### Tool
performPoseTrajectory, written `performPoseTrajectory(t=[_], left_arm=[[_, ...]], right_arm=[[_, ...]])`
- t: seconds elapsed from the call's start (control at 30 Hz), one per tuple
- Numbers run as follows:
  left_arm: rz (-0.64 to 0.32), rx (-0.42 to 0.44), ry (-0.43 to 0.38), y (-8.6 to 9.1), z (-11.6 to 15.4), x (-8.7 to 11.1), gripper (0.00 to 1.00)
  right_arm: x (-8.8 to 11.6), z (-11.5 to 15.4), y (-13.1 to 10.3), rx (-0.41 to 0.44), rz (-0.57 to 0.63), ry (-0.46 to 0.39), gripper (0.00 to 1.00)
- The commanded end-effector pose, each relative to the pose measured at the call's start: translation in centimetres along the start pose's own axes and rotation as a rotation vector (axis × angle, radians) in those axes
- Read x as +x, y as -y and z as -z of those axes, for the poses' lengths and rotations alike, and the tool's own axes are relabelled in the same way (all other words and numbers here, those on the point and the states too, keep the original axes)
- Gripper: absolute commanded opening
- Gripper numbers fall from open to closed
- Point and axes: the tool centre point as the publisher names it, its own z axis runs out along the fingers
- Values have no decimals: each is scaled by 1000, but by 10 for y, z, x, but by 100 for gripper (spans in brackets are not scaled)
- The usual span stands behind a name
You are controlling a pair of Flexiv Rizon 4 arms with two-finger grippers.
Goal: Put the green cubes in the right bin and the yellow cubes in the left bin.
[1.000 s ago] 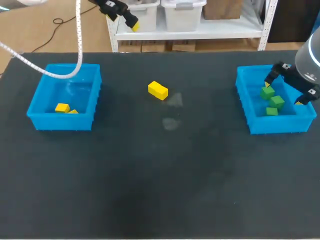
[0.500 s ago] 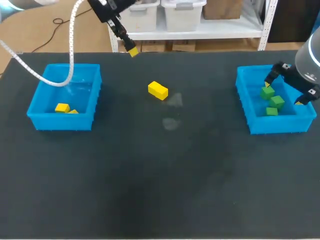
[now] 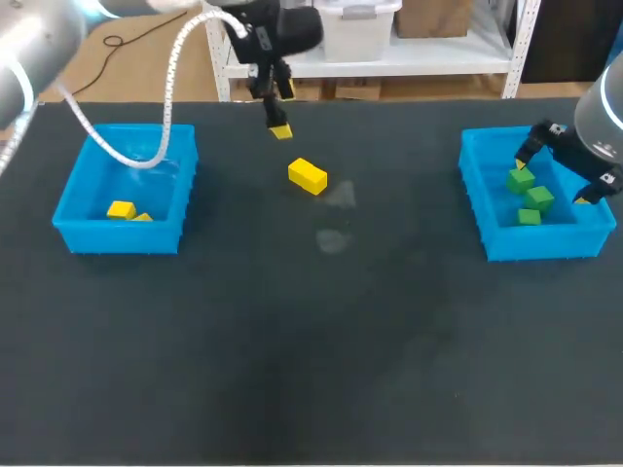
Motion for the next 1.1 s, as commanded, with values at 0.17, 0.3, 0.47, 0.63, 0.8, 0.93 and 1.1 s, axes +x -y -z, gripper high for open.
performPoseTrajectory(t=[0.17,0.3,0.47,0.63,0.8,0.93,1.1], left_arm=[[-343,131,-358,-14,-16,-11,100],[-347,139,-381,-9,-25,-13,100],[-312,157,-419,1,-39,-11,100],[-254,160,-472,6,-55,-8,100],[-235,142,-463,9,-68,-10,100],[-235,113,-468,7,-80,-5,100],[-239,45,-446,7,-94,0,100]], right_arm=[[2,0,2,-3,-2,10,100],[2,0,2,-3,-2,10,100],[2,0,2,-3,-2,10,100],[2,0,2,-3,-2,10,100],[2,0,2,-3,-2,10,100],[2,0,2,-3,-2,10,100],[2,0,2,-3,-2,10,100]])
